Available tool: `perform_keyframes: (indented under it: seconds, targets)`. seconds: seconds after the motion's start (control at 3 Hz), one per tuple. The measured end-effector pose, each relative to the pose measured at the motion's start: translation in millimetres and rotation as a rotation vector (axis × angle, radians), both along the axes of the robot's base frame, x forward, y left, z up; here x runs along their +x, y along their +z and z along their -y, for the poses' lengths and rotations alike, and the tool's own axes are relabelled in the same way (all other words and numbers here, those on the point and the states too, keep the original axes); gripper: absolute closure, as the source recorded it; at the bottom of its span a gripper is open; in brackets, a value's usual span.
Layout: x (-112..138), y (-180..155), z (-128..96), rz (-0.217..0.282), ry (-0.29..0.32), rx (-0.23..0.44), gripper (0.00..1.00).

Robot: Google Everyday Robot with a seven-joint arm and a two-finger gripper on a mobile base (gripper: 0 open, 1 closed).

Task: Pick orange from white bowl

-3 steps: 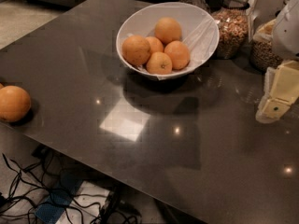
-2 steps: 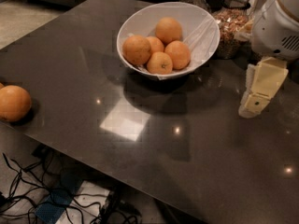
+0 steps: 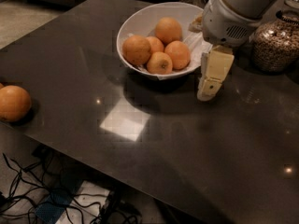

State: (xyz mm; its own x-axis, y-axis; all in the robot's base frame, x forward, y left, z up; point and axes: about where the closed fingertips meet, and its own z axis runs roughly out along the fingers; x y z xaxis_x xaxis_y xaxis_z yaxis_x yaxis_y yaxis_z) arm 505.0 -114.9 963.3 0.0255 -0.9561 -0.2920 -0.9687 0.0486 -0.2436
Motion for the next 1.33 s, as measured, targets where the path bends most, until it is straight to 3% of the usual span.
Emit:
perform_keyframes:
  seconds: [0.33,0.67,1.33]
  targets:
    - [15.3,9.0,-44.8,0.034,0.096,0.045,0.00]
    - [19.3,8.9,-46.4,0.044,0.102,0.057,0.00]
    - [76.2,11.3,-76.3,0.163,0.203,0.236,0.00]
